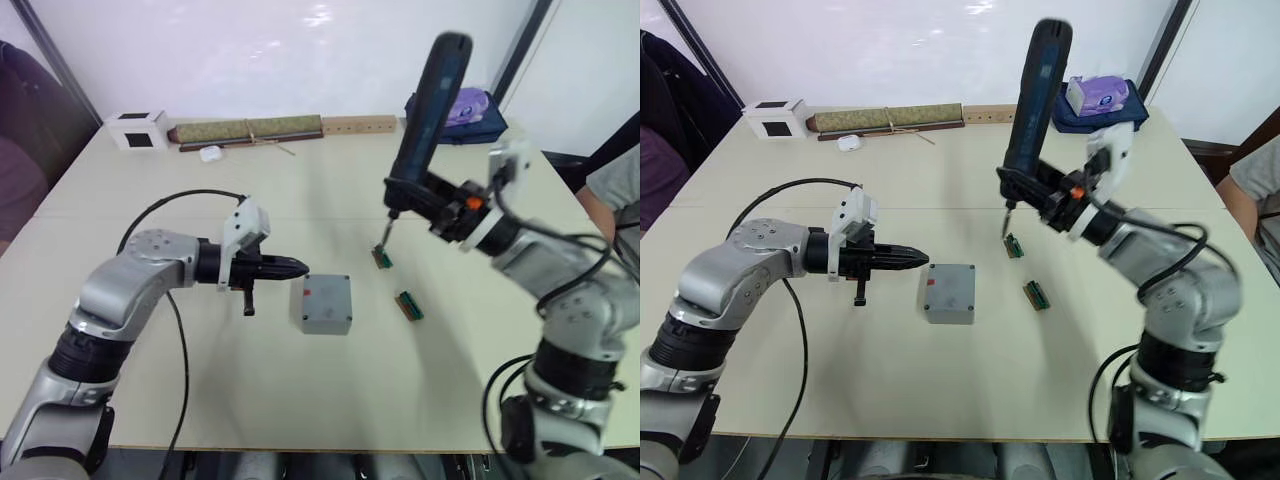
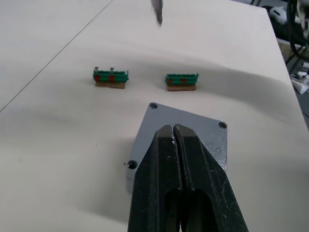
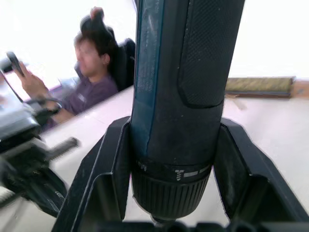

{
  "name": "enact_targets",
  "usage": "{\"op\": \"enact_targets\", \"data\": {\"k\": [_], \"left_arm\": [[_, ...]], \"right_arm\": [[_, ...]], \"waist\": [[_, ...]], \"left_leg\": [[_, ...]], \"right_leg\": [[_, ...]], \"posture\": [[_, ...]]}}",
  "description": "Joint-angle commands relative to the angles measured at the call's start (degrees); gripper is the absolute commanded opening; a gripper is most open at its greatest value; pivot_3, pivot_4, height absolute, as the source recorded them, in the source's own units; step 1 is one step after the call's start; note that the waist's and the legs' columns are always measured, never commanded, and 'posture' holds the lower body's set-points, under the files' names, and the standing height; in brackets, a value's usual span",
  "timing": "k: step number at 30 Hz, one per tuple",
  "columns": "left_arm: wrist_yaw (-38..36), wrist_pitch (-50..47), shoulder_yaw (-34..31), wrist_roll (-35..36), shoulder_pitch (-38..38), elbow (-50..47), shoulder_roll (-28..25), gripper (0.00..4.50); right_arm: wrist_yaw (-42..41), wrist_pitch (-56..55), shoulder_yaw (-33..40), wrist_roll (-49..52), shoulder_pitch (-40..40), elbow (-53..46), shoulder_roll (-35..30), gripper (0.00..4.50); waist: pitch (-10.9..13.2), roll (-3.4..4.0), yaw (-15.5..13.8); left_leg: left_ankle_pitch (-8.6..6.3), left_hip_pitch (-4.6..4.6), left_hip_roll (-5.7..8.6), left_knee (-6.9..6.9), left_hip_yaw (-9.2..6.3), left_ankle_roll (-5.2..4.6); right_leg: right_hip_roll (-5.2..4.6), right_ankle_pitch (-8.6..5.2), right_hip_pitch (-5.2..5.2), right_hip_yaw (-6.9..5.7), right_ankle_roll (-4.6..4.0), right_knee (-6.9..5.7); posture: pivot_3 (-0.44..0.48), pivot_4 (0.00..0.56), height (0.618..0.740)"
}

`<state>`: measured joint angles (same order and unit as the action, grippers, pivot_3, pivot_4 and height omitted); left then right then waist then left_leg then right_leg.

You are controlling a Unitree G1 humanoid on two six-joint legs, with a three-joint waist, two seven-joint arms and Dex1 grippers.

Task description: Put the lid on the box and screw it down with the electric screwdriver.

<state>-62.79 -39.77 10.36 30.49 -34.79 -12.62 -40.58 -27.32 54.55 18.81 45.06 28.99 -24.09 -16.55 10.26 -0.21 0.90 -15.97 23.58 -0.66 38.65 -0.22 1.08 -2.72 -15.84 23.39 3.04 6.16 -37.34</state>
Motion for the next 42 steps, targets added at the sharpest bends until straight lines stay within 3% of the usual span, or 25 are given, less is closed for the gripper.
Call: {"op": "enact_targets", "data": {"k": [1,13,34,42], "left_arm": [[-2.0,3.4,3.6,-3.4,-1.2,1.8,1.5,0.0],[-2.6,11.4,8.6,-13.5,-0.4,6.8,3.1,0.0],[-3.3,11.4,9.2,-16.3,0.3,6.9,4.6,0.0],[-2.6,12.2,10.4,-17.7,1.7,7.7,5.7,0.0]], "right_arm": [[0.7,-6.8,-4.3,-2.5,-0.9,-4.2,1.0,1.8],[0.5,-15.7,-13.1,-7.7,-5.4,-2.7,1.8,1.8],[-2.3,-26.8,-19.5,-17.1,-10.5,2.7,-0.7,1.8],[-0.9,-25.5,-26.9,-23.4,-15.6,7.7,-2.3,1.8]], "waist": [[0.0,0.01,0.1],[0.0,0.01,0.1],[0.0,-0.01,0.0],[-0.9,-0.34,0.0]], "left_leg": [[0.0,0.0,0.03,-0.01,0.01,0.0],[0.01,0.0,0.03,-0.02,0.01,0.01],[0.01,-0.11,0.02,0.01,-0.02,0.01],[0.0,-0.34,0.01,-0.03,-0.05,0.0]], "right_leg": [[0.02,0.0,0.02,0.0,0.0,0.0],[0.09,-0.01,0.05,0.0,-0.02,-0.02],[0.09,-0.01,-0.06,-0.01,-0.02,-0.05],[0.12,-0.04,-0.34,-0.03,-0.06,0.03]], "posture": [[0.0,0.15,0.74],[0.0,0.15,0.74],[0.0,0.15,0.74],[0.0,0.15,0.74]]}}
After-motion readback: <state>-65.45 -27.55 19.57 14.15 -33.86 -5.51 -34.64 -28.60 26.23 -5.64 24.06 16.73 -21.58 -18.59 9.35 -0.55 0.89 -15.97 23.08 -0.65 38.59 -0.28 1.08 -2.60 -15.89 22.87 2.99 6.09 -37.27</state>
